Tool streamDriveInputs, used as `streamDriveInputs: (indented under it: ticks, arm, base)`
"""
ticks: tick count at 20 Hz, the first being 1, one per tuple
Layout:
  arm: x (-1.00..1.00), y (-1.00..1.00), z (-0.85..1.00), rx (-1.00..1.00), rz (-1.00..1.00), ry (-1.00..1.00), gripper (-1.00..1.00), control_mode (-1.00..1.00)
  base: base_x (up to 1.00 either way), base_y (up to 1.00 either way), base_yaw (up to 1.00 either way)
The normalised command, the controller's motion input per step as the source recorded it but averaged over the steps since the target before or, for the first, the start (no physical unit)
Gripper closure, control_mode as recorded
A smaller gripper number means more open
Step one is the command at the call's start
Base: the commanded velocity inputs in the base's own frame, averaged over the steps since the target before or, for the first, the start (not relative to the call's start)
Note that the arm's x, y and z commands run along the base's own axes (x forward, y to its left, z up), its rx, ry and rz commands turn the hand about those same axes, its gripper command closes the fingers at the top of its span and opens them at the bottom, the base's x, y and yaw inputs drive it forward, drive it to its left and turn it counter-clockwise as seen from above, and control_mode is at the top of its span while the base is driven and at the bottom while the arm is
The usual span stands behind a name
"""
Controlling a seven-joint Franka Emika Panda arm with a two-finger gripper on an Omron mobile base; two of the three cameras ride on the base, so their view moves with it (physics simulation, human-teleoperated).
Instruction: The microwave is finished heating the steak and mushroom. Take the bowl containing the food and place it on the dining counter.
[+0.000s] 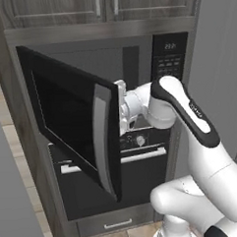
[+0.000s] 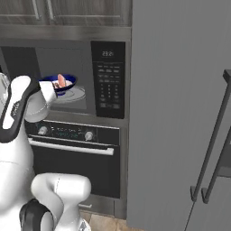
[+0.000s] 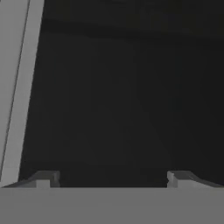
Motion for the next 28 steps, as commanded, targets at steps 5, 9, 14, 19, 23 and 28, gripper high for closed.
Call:
streamDriveInputs:
  ticks: [5, 9, 14, 19, 23, 28]
  arm:
    - [0.0, 1.0, -0.13, -0.09, -0.14, -0.11, -1.0, -1.0]
    - [0.0, 0.33, 0.0, -0.07, -0.06, 0.0, -1.0, -1.0]
    - [0.01, -0.55, 0.0, 0.0, -0.09, 0.0, -1.0, -1.0]
    - [0.07, -1.0, 0.04, 0.0, -0.27, 0.0, -1.0, -1.0]
    - [0.19, -1.0, 0.03, 0.0, -0.26, 0.03, -1.0, -1.0]
    - [0.18, -1.0, 0.03, 0.0, -0.25, 0.03, -1.0, -1.0]
  base:
    - [0.0, 0.0, 0.0]
    - [0.0, 0.0, 0.0]
    - [0.0, 0.0, 0.0]
    - [0.0, 0.0, 0.0]
    - [0.0, 0.0, 0.0]
    - [0.0, 0.0, 0.0]
